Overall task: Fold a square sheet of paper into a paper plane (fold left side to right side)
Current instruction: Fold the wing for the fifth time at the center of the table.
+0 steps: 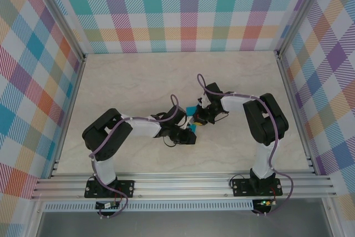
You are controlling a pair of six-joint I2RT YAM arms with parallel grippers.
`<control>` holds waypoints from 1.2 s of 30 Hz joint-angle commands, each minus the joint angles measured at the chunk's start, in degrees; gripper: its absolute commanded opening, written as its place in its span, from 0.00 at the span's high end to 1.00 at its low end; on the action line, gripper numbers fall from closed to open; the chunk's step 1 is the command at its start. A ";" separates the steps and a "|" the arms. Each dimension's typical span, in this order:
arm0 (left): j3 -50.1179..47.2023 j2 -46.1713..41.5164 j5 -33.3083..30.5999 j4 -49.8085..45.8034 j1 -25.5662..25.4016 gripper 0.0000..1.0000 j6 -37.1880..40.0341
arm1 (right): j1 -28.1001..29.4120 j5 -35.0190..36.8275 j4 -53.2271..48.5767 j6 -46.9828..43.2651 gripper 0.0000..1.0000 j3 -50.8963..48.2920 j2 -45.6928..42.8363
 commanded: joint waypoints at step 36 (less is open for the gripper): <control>5.92 5.07 -5.58 -11.43 2.74 0.73 1.24 | -0.30 0.54 0.21 2.09 0.99 2.34 0.13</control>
